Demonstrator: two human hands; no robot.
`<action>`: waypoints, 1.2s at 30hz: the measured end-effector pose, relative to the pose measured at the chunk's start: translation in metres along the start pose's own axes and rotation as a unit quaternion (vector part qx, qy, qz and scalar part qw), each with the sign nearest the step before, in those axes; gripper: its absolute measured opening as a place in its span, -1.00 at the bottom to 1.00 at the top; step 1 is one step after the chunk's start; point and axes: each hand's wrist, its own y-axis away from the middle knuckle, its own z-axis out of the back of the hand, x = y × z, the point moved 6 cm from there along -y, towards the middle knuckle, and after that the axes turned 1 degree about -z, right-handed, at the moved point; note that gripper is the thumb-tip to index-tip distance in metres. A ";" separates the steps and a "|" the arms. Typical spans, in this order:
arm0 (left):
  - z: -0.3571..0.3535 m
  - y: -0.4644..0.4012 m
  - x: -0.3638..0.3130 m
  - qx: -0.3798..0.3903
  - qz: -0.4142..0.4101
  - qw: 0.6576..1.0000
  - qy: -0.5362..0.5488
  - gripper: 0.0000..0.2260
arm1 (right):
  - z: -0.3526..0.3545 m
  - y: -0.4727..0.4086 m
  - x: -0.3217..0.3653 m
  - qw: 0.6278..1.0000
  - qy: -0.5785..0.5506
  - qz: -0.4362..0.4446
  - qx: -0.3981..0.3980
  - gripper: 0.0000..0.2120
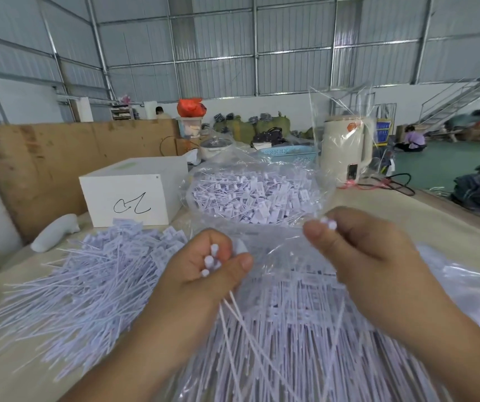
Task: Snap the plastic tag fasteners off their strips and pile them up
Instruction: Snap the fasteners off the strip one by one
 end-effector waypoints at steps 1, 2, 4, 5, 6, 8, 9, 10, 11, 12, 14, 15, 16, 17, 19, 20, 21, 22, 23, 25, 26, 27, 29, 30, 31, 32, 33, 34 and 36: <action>-0.003 0.000 0.000 0.034 0.006 0.999 0.018 -0.87 | -0.010 0.003 -0.001 0.997 -0.037 -0.006 0.068 -0.62; -0.009 0.001 -0.001 0.082 0.010 0.996 0.035 -0.89 | -0.023 0.009 0.000 0.987 -0.058 -0.006 0.151 -0.71; -0.020 0.007 -0.001 0.193 0.014 0.979 0.059 -0.80 | -0.042 0.018 -0.001 0.965 -0.065 0.011 0.254 -0.67; -0.024 0.010 0.000 0.241 0.019 0.969 0.058 -0.75 | -0.046 0.020 -0.003 0.960 -0.070 0.013 0.271 -0.58; -0.025 0.011 0.002 0.277 0.028 0.959 0.052 -0.72 | -0.047 0.021 -0.006 0.957 -0.077 0.005 0.279 -0.52; -0.024 0.012 0.004 0.319 0.042 0.946 0.037 -0.75 | -0.048 0.021 -0.007 0.956 -0.066 0.010 0.287 -0.45; -0.023 0.012 0.006 0.327 0.047 0.943 0.031 -0.78 | -0.048 0.021 -0.006 0.957 -0.051 0.023 0.285 -0.44; -0.022 0.011 0.006 0.327 0.049 0.943 0.027 -0.81 | -0.048 0.021 -0.006 0.960 -0.034 0.031 0.276 -0.43; -0.021 0.010 0.007 0.320 0.047 0.946 0.021 -0.84 | -0.047 0.019 -0.004 0.965 -0.017 0.038 0.259 -0.44; -0.019 0.008 0.008 0.308 0.041 0.950 0.015 -0.88 | -0.044 0.018 -0.004 0.969 0.008 0.047 0.242 -0.49; -0.014 0.004 0.008 0.269 0.026 0.963 0.005 -0.93 | -0.034 0.016 0.002 0.961 0.141 0.112 0.209 -0.66; -0.011 0.001 0.008 0.244 0.023 0.970 0.003 -0.91 | -0.031 0.016 0.006 0.945 0.216 0.143 0.200 -0.64; -0.007 -0.001 0.008 0.222 0.022 0.975 0.003 -0.90 | -0.031 0.015 0.008 0.931 0.261 0.156 0.201 -0.60; -0.005 -0.002 0.008 0.209 0.023 0.978 0.003 -0.90 | -0.031 0.014 0.007 0.931 0.258 0.138 0.219 -0.57; -0.006 -0.001 0.008 0.205 0.024 0.978 -0.007 -0.89 | -0.034 0.013 -0.001 0.946 0.173 0.074 0.266 -0.57; -0.008 0.001 0.008 0.208 0.022 0.978 -0.014 -0.89 | -0.037 0.012 -0.006 0.950 0.133 0.044 0.280 -0.58; -0.011 0.002 0.007 0.203 0.019 0.979 -0.018 -0.89 | -0.039 0.013 -0.011 0.955 0.101 0.012 0.280 -0.58; -0.013 0.002 0.007 0.186 0.013 0.982 -0.018 -0.89 | -0.040 0.013 -0.014 0.961 0.071 -0.016 0.266 -0.60; -0.015 0.001 0.006 0.157 0.007 0.987 -0.012 -0.91 | -0.041 0.013 -0.015 0.968 0.044 -0.038 0.244 -0.61; -0.015 0.002 0.004 0.076 0.002 0.997 -0.004 -0.91 | -0.043 0.012 -0.012 0.981 0.004 -0.061 0.182 -0.61; -0.013 0.003 0.004 0.034 0.000 0.999 -0.002 -0.88 | -0.039 0.009 -0.013 0.989 -0.009 -0.073 0.131 -0.62; -0.010 0.004 0.004 -0.004 0.000 1.000 0.000 -0.82 | -0.030 0.005 -0.017 0.993 -0.019 -0.091 0.070 -0.61; -0.005 0.007 0.003 -0.045 -0.003 0.999 -0.003 -0.78 | -0.005 -0.003 -0.021 0.994 -0.034 -0.097 -0.044 -0.52; -0.004 0.006 0.003 -0.039 -0.004 0.999 -0.004 -0.80 | 0.005 -0.006 -0.021 0.994 -0.042 -0.078 -0.060 -0.48; -0.007 0.006 0.002 -0.019 -0.002 1.000 0.004 -0.83 | 0.007 -0.006 -0.020 0.996 -0.052 -0.059 -0.035 -0.46; -0.011 0.005 0.003 0.016 0.002 1.000 0.021 -0.90 | 0.002 -0.005 -0.017 0.997 -0.058 -0.044 0.022 -0.48; -0.017 0.005 0.002 0.065 0.011 0.997 0.036 -0.92 | -0.009 -0.002 -0.014 0.993 -0.068 -0.031 0.095 -0.55; -0.022 0.007 0.002 0.117 0.015 0.992 0.038 -0.81 | -0.022 0.003 -0.012 0.982 -0.085 -0.024 0.168 -0.66; -0.028 0.012 0.004 0.217 0.016 0.976 0.026 -0.68 | -0.039 0.013 -0.012 0.956 -0.133 -0.030 0.261 -0.72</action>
